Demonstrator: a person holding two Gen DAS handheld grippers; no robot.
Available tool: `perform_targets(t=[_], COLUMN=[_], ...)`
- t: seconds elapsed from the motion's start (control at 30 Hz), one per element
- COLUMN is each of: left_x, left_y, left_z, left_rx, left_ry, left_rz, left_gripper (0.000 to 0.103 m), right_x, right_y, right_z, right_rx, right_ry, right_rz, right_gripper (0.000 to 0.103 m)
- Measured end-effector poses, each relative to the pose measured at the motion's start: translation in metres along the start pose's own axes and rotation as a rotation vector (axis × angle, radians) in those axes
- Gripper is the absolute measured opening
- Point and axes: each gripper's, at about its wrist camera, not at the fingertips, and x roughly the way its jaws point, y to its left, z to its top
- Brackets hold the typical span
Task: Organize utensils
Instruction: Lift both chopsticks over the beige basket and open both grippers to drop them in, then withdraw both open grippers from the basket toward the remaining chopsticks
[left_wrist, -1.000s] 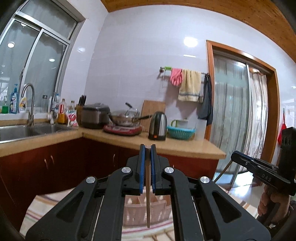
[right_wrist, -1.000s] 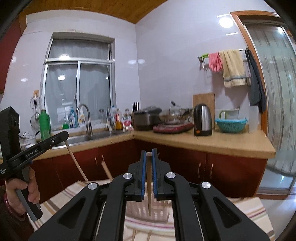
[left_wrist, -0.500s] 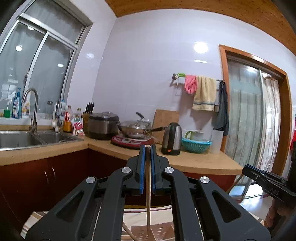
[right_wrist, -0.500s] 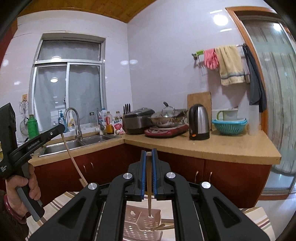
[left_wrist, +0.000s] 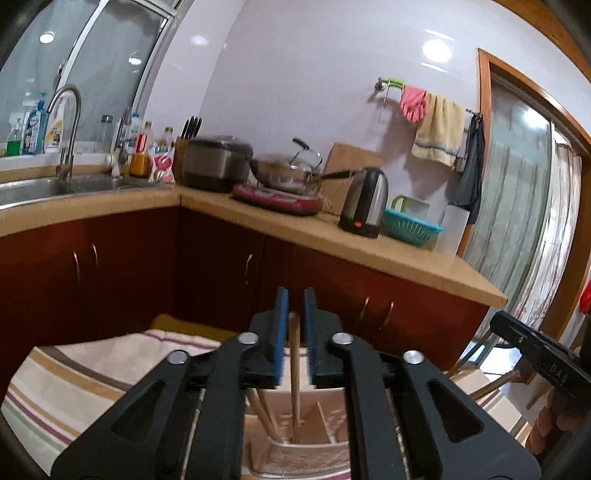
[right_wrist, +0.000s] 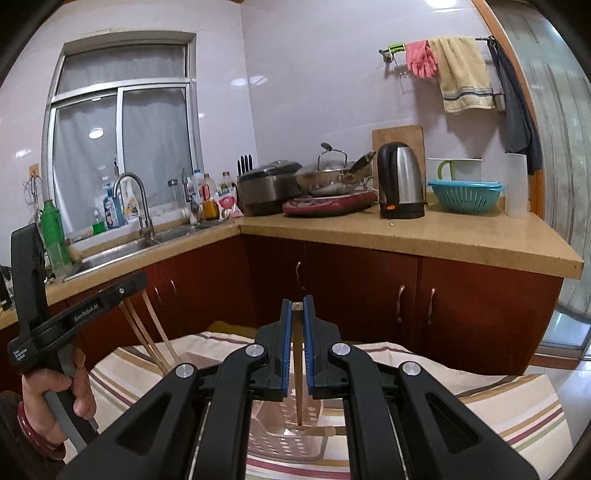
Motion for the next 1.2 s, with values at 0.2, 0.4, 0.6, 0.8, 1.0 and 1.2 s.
perform_targets(t=[0.2,0.4,0.6,0.8,1.0,1.2], left_x=[-0.011,-0.024,-0.049,-0.087,-0.119,-0.143], left_y=[-0.005,-0.014,-0.022,-0.029,-0.029,-0.019], left_z=[-0.004,0.002,0.003,-0.026,-0.085,-0.152], left_rx=[0.022,0.035,0.049,0.068,0.073,0.051], left_ry=[-0.012,-0.02,-0.031,-0.01,0.068,0.193], left_rz=[-0.014,-0.038,-0.053,-0.042,0.005,0.058], left_gripper=[0.053,0.068,0.074,0.074,0.074,0.074], right_x=[-0.005,-0.027,-0.062,-0.093,-0.115,-0.131], right_y=[0.001,0.004,0.004,0.004,0.002,0.012], right_z=[0.003,0.01,0.007,-0.024,-0.087,-0.158], right_rx=[-0.014,-0.026,-0.022,-0.02,0.002,-0.009], right_ry=[-0.019,-0.065,-0.097,-0.079,-0.005,0.096], right_rz=[-0.016,-0.031,-0.043,-0.078,-0.11,-0.103], right_gripper=[0.021,0.042,0.045,0.045,0.045,0.044])
